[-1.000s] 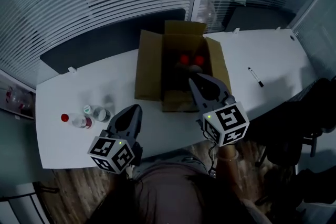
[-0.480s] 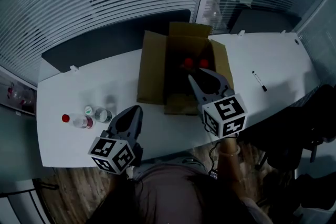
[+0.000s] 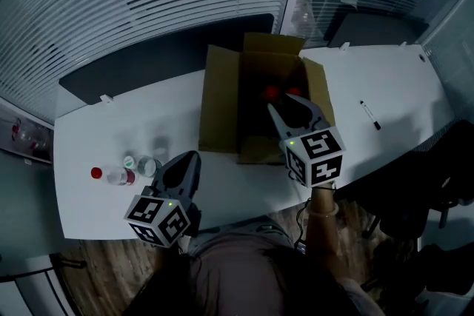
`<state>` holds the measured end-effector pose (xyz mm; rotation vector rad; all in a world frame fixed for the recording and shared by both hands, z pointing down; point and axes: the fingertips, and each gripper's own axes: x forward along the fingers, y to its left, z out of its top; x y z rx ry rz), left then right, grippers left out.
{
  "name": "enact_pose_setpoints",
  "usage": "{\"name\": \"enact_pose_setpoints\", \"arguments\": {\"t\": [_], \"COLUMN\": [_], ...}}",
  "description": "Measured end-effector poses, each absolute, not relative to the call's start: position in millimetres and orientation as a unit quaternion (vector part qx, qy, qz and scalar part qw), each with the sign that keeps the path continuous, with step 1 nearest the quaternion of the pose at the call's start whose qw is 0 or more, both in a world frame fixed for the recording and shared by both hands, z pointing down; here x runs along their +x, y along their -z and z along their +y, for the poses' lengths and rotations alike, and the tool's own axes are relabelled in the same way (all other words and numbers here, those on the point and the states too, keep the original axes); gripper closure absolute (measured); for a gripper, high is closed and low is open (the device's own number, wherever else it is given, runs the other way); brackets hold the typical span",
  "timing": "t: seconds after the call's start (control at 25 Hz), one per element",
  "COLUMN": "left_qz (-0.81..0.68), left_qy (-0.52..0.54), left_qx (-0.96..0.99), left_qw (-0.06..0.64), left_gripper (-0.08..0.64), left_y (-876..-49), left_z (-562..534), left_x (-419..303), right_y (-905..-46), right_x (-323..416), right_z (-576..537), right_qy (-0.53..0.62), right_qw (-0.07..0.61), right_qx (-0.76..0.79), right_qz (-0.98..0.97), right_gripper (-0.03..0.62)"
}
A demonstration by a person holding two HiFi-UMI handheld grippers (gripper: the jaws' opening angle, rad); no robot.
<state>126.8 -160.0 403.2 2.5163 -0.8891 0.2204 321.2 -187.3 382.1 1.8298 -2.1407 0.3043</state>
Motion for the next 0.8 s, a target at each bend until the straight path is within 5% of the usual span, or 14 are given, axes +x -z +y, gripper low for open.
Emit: {"name": "enact_pose_setpoints", "arguments": {"t": [0.8], "left_qz": [-0.324], "left_qy": [-0.109], "left_qx": [0.907], "left_qw": [0.246], "left_gripper": [0.552], "left_y": [-419.0], "left_z": [-191.4], "left_x": [111.5], "right_y": [-431.6], "right_x": [341.2], "right_z": [-232.5], "right_qy": [-0.162], "right_qw": [0.211], "right_qx": [0.669], "right_qz": [-0.694], "right_gripper": [0.437]}}
